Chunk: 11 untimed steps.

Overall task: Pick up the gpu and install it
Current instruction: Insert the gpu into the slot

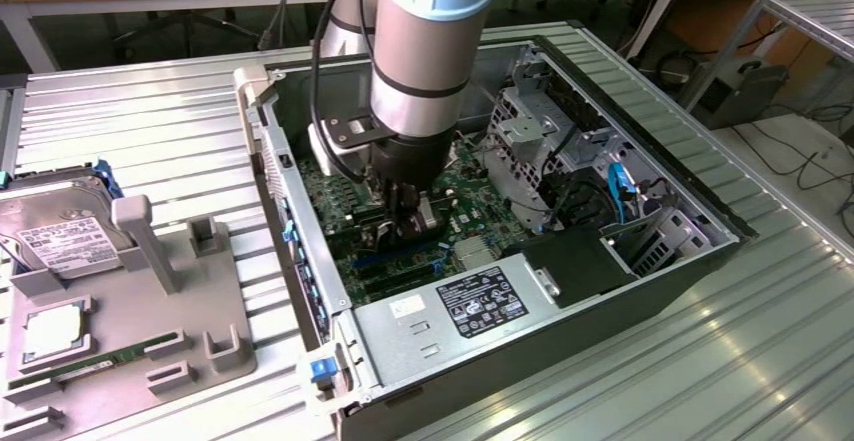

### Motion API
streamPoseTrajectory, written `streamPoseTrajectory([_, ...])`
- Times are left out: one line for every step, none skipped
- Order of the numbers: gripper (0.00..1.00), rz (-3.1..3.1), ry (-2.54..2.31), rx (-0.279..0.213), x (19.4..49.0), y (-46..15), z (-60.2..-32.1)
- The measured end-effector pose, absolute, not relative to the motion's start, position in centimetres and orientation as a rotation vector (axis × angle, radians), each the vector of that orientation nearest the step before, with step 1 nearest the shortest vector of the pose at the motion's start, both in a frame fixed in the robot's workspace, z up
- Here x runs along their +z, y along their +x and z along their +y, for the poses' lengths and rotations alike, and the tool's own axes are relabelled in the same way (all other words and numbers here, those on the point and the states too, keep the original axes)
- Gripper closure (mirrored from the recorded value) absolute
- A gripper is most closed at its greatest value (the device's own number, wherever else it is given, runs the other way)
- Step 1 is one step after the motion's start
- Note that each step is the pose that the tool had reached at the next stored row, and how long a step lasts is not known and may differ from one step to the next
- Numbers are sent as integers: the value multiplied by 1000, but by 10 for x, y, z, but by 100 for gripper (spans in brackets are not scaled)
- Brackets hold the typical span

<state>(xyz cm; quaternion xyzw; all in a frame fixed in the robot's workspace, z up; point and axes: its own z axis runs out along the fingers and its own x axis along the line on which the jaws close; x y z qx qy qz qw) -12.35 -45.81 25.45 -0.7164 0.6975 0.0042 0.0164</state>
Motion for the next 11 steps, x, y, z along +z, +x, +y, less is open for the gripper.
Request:
streamPoseTrajectory([74,2169,-2227,13,254,-124,-458])
streamPoseTrajectory([74,2168,-2227,13,254,-124,-458])
streamPoseTrajectory([74,2168,-2227,13,254,-124,-458])
streamPoseTrajectory([74,2168,-2227,13,253,-124,-458])
streamPoseTrajectory([74,2168,-2227,13,253,-124,-458])
streamPoseTrajectory([74,2168,-2227,13,253,-124,-458])
streamPoseTrajectory([74,2168,-2227,13,253,-125,-458])
streamPoseTrajectory([74,2168,-2227,13,253,-125,-458])
streamPoseTrajectory([74,2168,-2227,13,253,-125,-458])
streamPoseTrajectory([74,2168,-2227,13,253,-126,-458])
streamPoseTrajectory([74,2168,-2227,13,253,-126,-458])
